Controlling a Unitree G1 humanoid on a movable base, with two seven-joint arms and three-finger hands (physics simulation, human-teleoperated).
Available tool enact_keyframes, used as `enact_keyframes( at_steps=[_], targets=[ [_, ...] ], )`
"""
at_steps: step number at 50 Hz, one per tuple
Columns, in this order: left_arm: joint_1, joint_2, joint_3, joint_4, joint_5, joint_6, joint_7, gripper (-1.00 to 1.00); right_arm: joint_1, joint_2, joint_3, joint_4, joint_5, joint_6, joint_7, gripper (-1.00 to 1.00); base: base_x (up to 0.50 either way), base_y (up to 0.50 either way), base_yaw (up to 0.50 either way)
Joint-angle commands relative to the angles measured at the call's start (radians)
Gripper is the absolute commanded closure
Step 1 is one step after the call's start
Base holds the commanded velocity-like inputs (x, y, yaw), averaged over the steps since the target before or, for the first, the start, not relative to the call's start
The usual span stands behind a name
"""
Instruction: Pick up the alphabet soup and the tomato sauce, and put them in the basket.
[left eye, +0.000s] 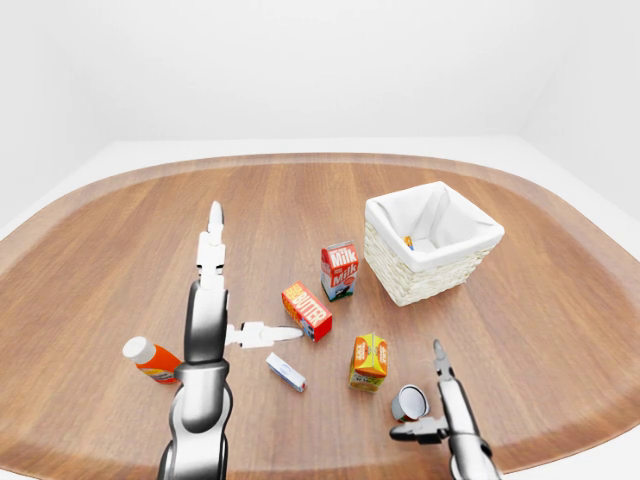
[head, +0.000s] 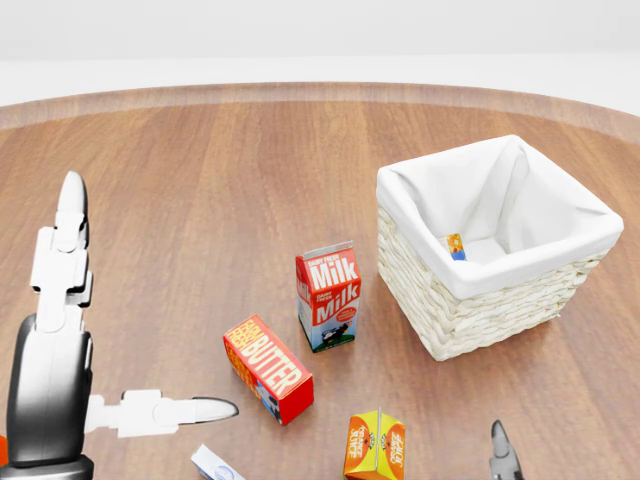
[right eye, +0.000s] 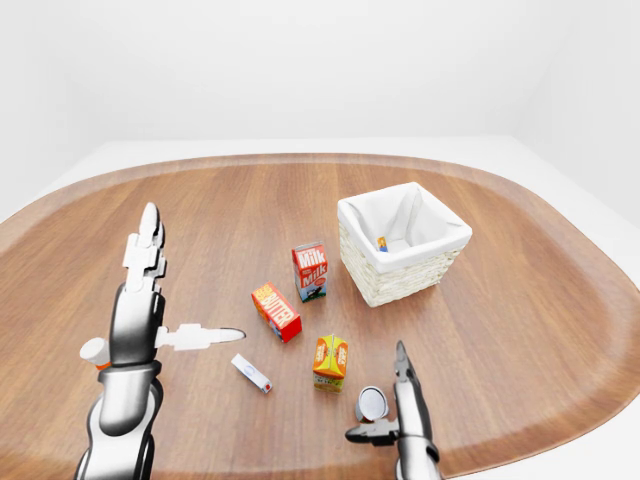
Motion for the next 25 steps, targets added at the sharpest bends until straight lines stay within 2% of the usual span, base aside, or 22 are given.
enact_keyframes(
  at_steps=[1, 25],
  targets=[
    [0.004, 0.000, -0.001, -0.002, 0.004, 0.000, 0.002, -1.00, -0.026, -0.004, 0.001, 0.055, -0.019, 0.000, -0.025, -1.00, 0.00, 0.00, 0.00],
    [0.001, 0.000, 0.000, 0.010, 0.004, 0.000, 0.004, -1.00, -0.041, -0.008, 0.021, 0.090, -0.042, 0.000, -0.056, -1.00, 0.00, 0.00, 0.00]
  ],
)
